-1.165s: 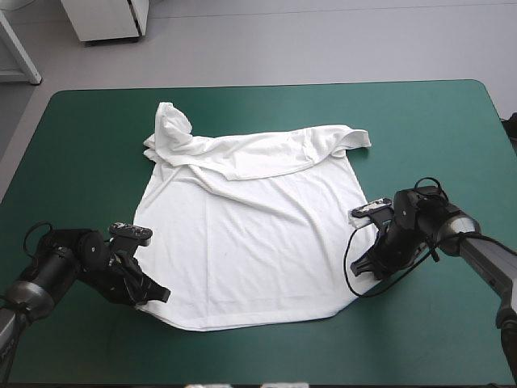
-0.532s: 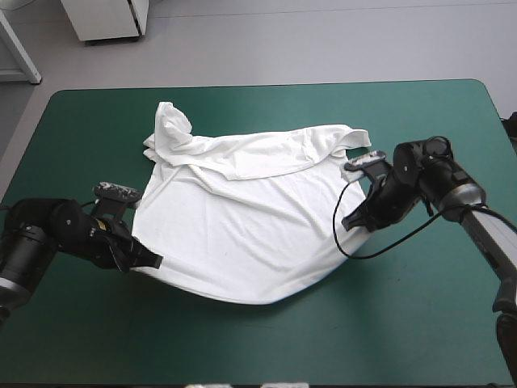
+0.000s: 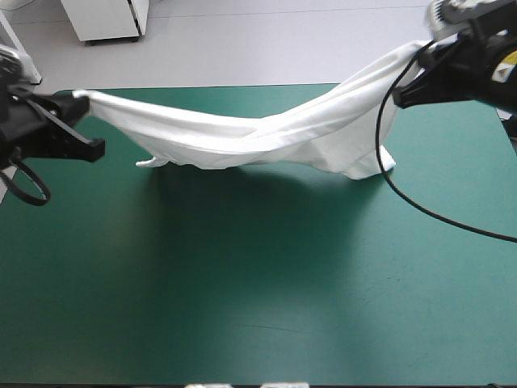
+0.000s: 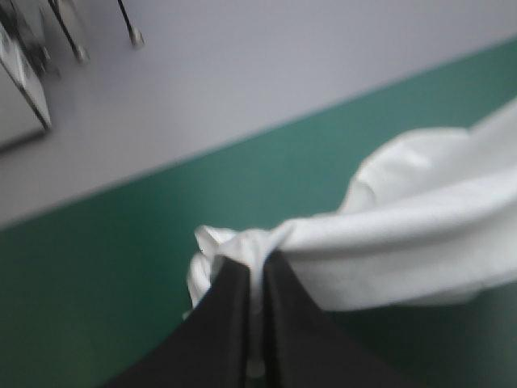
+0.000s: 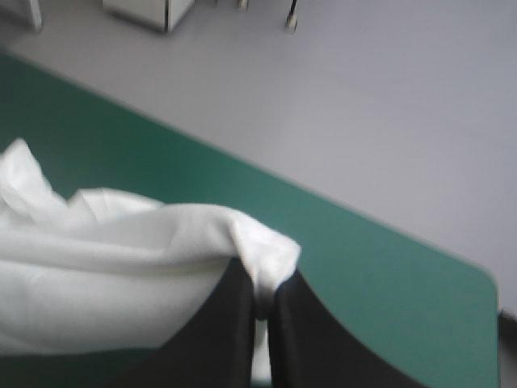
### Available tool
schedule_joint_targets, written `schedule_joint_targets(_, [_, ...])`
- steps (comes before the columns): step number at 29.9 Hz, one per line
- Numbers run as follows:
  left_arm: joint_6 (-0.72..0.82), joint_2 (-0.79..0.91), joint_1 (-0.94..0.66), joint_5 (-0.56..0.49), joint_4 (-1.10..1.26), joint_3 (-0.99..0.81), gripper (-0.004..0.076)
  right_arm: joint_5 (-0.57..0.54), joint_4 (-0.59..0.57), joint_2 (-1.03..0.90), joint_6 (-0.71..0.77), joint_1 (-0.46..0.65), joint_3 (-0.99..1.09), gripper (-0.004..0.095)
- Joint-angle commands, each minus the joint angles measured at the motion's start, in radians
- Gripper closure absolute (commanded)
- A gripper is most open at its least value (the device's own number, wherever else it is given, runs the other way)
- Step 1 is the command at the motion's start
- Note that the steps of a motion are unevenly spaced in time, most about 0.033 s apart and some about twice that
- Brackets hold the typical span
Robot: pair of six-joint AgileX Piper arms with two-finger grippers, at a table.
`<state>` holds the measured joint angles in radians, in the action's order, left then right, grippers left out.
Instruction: Fold the cloth
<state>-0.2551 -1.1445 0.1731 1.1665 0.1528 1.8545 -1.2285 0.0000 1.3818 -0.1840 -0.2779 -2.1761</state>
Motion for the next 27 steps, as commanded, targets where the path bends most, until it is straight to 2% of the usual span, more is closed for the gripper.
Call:
schedule_joint_targets(1, [-0.031,-0.020,0.004,-0.153,0.016,0.190,0.0733,0.155,-0.013,-0.030,0.001,0.002,-0.182,0.0925])
schedule_joint_targets(7, [-0.032,-0.065,0.004,-0.265,0.020,0.444,0.0733,0.348,-0.011,-0.030,-0.004,0.002,-0.418,0.0925])
schedule_joint_targets(14, [-0.045,-0.067,0.004,-0.362,0.034,0.605,0.0733,0.411,0.025,-0.033,-0.004,0.002,-0.506,0.0925])
schedule_joint_targets(19, [-0.069,-0.086,0.004,-0.459,0.062,0.615,0.0733,0.460,0.021,-0.001,-0.004,0.002,-0.506,0.0925])
schedule_joint_targets(24, [-0.069,-0.197,0.004,-0.483,0.046,0.615,0.0733,0.489,-0.017,0.101,0.001,0.002,-0.506,0.0925])
schedule_joint_targets(27, [-0.069,-0.293,0.004,-0.575,0.044,0.613,0.0733,0.543,-0.037,0.179,0.001,0.014,-0.506,0.0925])
